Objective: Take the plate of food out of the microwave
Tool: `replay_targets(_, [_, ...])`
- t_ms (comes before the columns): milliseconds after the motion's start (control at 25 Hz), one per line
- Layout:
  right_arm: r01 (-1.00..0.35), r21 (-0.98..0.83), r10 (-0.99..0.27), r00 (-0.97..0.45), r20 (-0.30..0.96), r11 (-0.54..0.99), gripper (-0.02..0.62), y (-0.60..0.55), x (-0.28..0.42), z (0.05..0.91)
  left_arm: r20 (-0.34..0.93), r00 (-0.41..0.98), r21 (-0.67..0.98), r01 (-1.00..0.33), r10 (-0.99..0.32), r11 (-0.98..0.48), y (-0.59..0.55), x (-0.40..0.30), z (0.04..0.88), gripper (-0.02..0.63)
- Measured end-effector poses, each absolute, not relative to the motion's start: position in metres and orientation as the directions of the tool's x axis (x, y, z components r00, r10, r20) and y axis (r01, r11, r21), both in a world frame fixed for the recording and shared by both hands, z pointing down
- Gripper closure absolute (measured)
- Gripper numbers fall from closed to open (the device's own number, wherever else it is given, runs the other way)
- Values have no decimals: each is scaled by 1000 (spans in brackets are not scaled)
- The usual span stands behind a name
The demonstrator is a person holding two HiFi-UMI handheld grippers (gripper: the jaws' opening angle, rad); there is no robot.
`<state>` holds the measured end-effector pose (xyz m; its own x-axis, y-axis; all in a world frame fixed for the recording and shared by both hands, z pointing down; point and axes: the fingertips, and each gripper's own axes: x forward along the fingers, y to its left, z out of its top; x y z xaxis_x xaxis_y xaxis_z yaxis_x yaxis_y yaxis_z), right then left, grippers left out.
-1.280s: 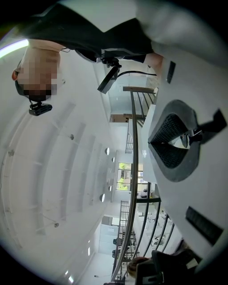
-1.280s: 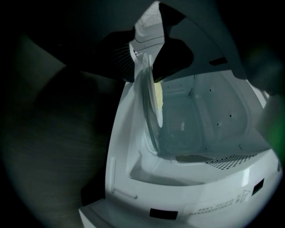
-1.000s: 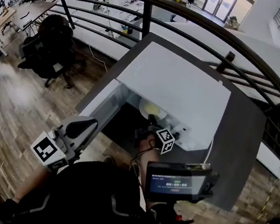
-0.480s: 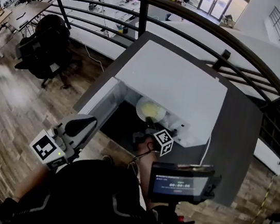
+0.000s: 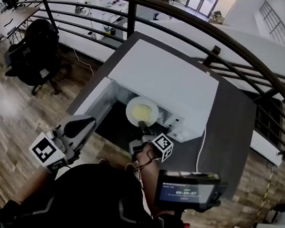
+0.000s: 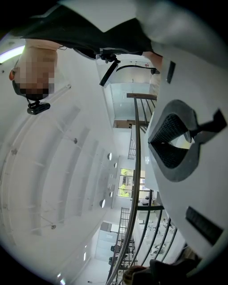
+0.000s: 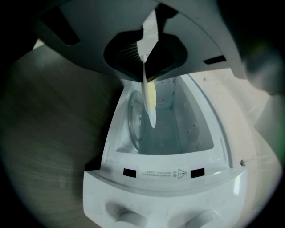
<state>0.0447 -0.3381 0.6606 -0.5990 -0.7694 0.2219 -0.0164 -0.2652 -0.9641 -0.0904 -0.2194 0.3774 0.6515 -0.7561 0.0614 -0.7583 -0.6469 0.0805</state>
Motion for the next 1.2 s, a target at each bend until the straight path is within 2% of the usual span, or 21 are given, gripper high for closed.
replay_targets(200, [-4,-959,-734,-644,218,-282,581,-308,46,633,36,668,101,-742,-743,-662,-225,-89,376,603])
replay_targets(400, [-10,-972,-719,-671,181,-236,581,-288,42,601,19,693,100,-719,-721,-688,-228,-89,375,603])
replay_targets(1200, [-13,-987,-777,-616,134,-160,581,-237,34,531,-57,792,146,-596,-608,-790,-210,-91,365,603])
